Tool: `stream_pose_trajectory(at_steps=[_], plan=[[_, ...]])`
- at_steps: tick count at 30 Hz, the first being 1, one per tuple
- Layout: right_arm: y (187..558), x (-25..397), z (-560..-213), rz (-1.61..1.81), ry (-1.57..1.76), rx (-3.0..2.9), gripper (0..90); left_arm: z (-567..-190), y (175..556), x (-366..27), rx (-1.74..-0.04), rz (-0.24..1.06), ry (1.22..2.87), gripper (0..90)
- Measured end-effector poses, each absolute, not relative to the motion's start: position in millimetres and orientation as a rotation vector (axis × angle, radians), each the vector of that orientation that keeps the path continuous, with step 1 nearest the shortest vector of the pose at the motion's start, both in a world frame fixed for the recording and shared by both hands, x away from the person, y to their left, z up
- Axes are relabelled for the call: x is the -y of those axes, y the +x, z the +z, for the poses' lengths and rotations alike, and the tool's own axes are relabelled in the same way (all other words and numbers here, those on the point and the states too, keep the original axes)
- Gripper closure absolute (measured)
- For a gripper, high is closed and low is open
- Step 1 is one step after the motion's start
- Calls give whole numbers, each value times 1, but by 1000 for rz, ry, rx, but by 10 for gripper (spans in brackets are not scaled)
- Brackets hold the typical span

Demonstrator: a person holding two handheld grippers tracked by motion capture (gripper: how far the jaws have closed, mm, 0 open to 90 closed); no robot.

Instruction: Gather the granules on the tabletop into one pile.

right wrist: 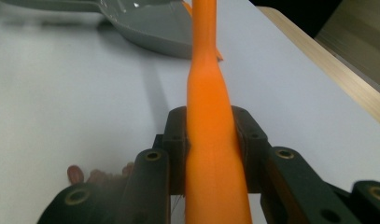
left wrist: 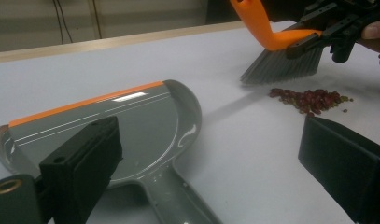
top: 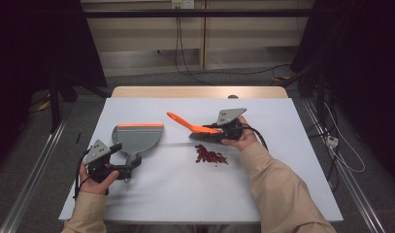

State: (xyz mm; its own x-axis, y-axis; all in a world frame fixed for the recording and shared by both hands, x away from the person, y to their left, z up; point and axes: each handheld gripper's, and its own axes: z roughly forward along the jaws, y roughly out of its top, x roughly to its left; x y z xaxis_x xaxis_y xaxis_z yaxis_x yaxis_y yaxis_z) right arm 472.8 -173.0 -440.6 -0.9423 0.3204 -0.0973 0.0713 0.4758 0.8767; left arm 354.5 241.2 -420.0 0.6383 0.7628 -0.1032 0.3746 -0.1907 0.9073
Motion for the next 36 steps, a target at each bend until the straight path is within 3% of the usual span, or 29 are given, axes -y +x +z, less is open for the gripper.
stream_pose_trajectory(at_steps=[16, 36], plan=[[457, 173, -437, 1417, 107, -2620, 711, -421, 353, -243, -932, 463, 1799, 59], [464, 171, -436, 1491, 220, -2544, 710, -423, 354, -242, -930, 456, 1806, 59]])
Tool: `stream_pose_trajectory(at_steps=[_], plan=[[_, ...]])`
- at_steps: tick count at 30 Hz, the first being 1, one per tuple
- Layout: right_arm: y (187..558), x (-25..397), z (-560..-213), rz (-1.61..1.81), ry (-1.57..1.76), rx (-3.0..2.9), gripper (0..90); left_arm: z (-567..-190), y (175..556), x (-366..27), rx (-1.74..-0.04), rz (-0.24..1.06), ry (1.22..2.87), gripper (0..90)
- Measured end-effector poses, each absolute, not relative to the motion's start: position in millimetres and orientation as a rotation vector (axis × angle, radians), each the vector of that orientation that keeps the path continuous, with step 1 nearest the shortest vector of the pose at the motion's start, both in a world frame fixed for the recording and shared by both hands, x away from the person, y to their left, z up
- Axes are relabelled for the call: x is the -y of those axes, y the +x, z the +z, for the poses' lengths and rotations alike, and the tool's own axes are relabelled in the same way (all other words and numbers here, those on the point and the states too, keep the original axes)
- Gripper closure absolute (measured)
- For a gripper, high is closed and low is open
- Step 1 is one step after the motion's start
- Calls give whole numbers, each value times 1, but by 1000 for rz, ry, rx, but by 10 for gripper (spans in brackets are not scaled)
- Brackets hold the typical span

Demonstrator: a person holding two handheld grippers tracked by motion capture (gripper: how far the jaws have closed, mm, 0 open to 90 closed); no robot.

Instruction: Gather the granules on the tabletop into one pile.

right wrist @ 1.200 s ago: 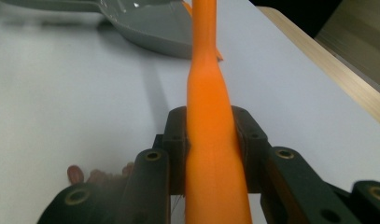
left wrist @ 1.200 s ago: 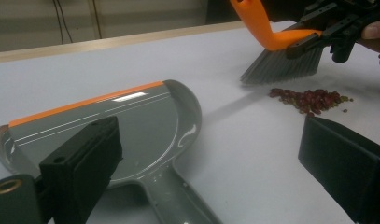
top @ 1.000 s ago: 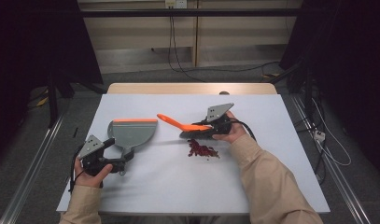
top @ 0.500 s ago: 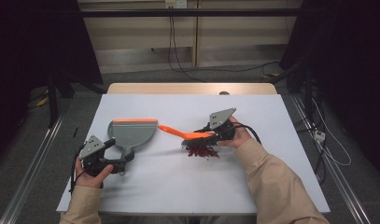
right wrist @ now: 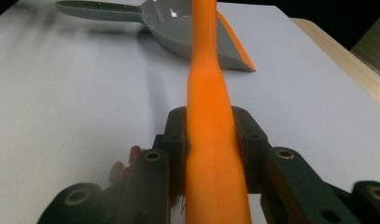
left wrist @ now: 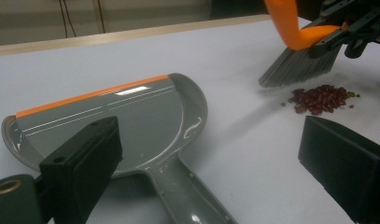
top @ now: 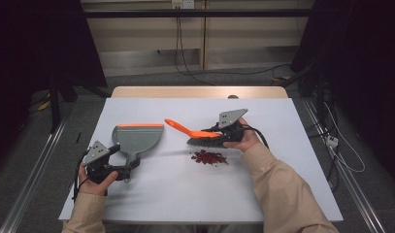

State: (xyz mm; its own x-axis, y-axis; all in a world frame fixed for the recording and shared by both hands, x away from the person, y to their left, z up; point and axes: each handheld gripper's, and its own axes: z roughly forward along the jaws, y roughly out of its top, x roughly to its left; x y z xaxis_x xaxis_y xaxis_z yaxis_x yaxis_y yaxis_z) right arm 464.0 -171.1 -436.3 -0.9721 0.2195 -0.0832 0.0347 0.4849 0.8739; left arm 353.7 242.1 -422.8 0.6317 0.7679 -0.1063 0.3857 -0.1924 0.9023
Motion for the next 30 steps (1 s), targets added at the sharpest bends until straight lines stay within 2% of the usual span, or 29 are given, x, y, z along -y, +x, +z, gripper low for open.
stream_pose_trajectory(at_steps=[9, 15, 23, 30], plan=[[456, 162, -441, 1484, 148, -2611, 710, -422, 353, -245, -927, 460, 1806, 59], [451, 167, -435, 1519, 227, -2564, 710, -422, 353, -244, -924, 458, 1801, 59], [437, 184, -423, 1513, 656, -2355, 709, -422, 354, -244, -907, 440, 1800, 59], [406, 192, -424, 1387, 1056, -2096, 710, -422, 353, -241, -884, 418, 1799, 59]])
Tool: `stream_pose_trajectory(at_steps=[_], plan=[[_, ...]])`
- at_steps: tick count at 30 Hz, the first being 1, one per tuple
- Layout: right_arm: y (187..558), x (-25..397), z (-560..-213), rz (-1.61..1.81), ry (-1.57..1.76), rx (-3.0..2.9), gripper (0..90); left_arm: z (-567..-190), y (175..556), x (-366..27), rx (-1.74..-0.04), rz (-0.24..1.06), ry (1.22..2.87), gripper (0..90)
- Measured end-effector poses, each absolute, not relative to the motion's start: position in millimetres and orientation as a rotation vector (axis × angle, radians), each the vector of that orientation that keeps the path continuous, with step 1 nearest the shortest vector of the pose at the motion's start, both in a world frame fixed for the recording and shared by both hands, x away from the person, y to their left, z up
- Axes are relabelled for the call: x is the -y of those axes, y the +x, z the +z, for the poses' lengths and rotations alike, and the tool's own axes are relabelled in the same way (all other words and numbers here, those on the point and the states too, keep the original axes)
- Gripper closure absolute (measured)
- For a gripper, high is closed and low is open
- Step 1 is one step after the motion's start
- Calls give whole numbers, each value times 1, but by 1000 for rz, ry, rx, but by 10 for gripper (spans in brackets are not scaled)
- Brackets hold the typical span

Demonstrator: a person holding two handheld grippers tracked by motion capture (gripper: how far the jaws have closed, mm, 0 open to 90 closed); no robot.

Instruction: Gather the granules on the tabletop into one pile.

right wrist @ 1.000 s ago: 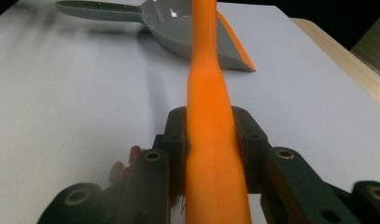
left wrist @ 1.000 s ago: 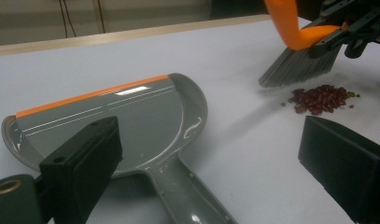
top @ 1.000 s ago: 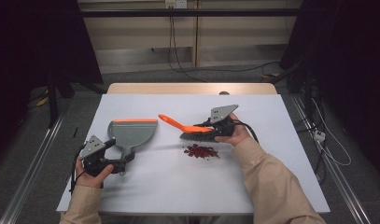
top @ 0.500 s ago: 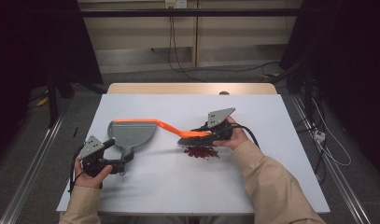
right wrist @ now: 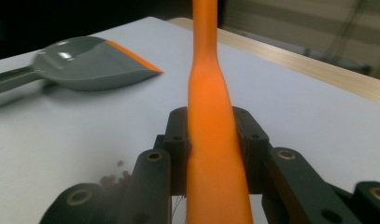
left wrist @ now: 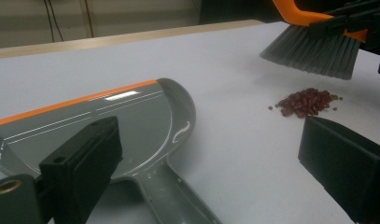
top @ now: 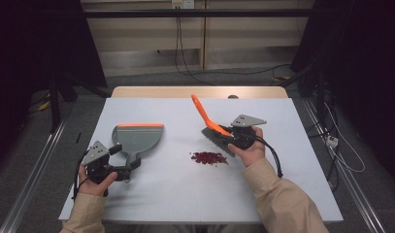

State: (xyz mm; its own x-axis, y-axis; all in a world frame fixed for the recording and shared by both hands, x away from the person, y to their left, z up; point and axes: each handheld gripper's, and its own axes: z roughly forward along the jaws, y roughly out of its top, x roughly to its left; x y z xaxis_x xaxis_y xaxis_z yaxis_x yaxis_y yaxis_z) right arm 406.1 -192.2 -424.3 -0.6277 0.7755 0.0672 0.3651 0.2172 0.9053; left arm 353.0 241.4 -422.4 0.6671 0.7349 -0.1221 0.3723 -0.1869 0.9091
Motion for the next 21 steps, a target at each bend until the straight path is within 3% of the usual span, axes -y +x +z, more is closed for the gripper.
stream_pose_trajectory(at_steps=[21], plan=[[363, 194, -428, 1210, 1468, -1707, 710, -421, 347, -242, -881, 388, 1778, 59]])
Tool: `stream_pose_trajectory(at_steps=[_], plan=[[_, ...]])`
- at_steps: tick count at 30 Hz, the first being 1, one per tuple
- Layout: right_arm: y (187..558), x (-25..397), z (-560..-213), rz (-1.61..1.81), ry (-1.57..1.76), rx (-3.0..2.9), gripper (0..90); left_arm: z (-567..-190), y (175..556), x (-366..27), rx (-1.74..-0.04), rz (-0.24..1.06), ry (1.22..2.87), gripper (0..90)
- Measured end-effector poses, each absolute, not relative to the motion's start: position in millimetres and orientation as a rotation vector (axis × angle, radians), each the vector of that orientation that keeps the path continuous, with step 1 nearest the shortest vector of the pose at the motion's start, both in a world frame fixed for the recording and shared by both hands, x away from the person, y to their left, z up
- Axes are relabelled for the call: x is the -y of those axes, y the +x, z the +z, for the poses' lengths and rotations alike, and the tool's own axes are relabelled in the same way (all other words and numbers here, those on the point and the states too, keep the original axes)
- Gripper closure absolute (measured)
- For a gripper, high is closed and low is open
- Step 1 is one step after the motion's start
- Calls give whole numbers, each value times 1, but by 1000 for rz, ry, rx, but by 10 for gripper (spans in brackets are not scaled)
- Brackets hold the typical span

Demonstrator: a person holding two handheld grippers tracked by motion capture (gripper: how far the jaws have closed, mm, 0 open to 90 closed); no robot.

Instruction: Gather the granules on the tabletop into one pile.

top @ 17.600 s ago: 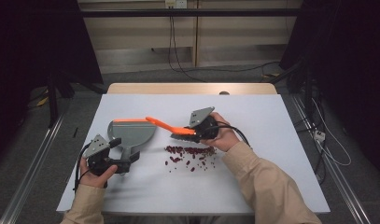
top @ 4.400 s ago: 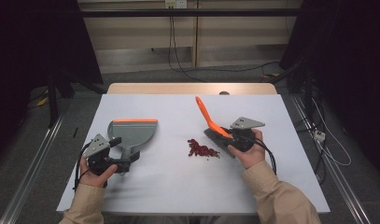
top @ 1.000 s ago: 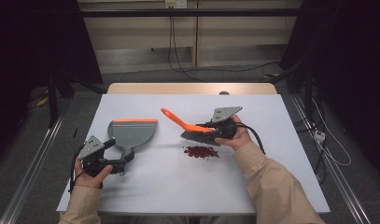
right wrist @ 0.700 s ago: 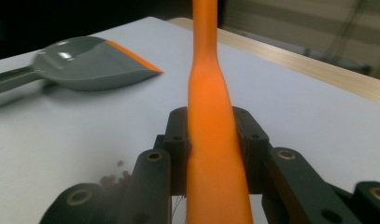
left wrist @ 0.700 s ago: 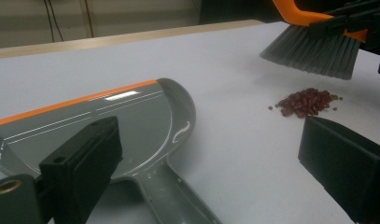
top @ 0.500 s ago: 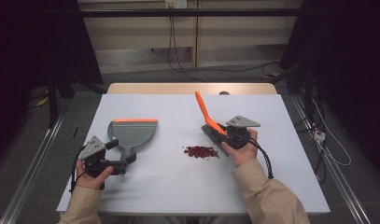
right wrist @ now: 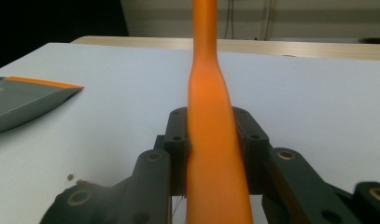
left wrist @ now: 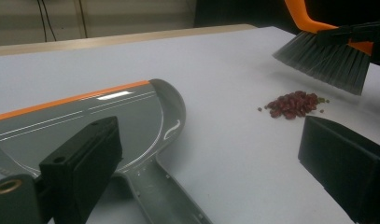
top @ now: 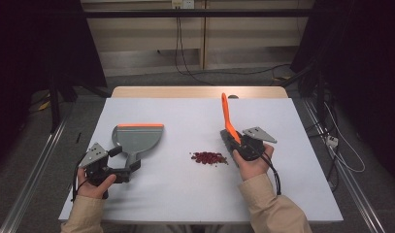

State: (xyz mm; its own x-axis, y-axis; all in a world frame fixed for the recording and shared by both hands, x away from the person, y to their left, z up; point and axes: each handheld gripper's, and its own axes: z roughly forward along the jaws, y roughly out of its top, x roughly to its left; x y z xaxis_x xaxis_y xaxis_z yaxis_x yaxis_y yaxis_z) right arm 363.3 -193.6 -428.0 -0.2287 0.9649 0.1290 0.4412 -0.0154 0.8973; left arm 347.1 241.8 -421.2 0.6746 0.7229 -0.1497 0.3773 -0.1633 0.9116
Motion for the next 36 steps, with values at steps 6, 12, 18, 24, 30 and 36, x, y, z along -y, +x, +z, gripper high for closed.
stream_pose_trajectory(at_steps=[6, 12, 18, 24, 30, 36], plan=[[358, 188, -430, 1144, 1497, -1669, 709, -421, 350, -238, -872, 384, 1779, 59], [356, 182, -437, 1055, 1508, -1654, 709, -422, 352, -234, -860, 376, 1789, 59], [354, 169, -445, 1039, 1523, -1627, 710, -421, 352, -234, -857, 380, 1786, 59], [357, 150, -447, 1034, 1499, -1634, 710, -420, 351, -233, -853, 380, 1787, 59], [362, 142, -448, 1031, 1499, -1615, 710, -420, 352, -234, -855, 382, 1785, 59], [365, 135, -448, 1029, 1491, -1623, 709, -420, 352, -233, -853, 381, 1779, 59]])
